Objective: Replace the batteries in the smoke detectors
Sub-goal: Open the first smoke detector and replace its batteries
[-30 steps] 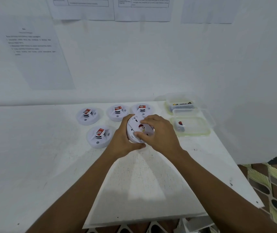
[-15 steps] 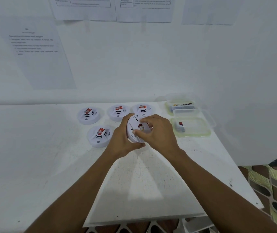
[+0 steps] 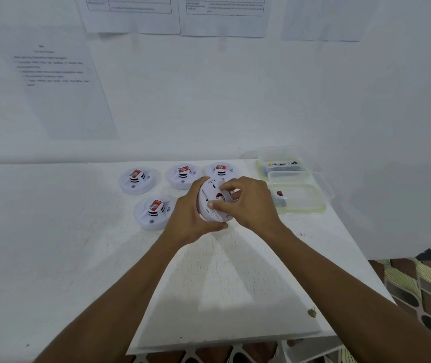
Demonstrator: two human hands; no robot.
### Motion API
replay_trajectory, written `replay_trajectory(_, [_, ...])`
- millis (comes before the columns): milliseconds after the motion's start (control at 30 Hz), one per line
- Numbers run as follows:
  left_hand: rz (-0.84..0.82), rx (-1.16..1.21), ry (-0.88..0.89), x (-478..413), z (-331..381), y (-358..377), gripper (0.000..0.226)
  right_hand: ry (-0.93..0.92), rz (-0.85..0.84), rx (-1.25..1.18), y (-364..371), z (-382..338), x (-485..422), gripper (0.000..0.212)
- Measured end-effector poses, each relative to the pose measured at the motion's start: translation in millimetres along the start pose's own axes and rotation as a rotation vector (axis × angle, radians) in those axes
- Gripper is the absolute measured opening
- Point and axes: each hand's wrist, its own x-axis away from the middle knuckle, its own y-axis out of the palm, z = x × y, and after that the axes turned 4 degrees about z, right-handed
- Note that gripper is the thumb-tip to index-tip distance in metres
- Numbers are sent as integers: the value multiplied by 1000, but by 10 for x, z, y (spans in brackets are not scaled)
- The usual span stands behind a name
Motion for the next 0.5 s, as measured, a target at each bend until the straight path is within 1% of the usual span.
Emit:
replay_trajectory(200, [-13,-15,5,13,42,10,87,45,-12,-40,-51,21,-7,54])
replay_trajectory(300, [0,-6,27,2,32,15,94,43,-19,-44,-57,22,-11,54])
replay_trajectory(433, [13,12,15,-44,42,22,98,-16,-23,-50,-36,32,-2,48])
replay_trajectory(500, [3,19,-3,-38,39,32,95,-64,-30,-36,-23,64,11,46])
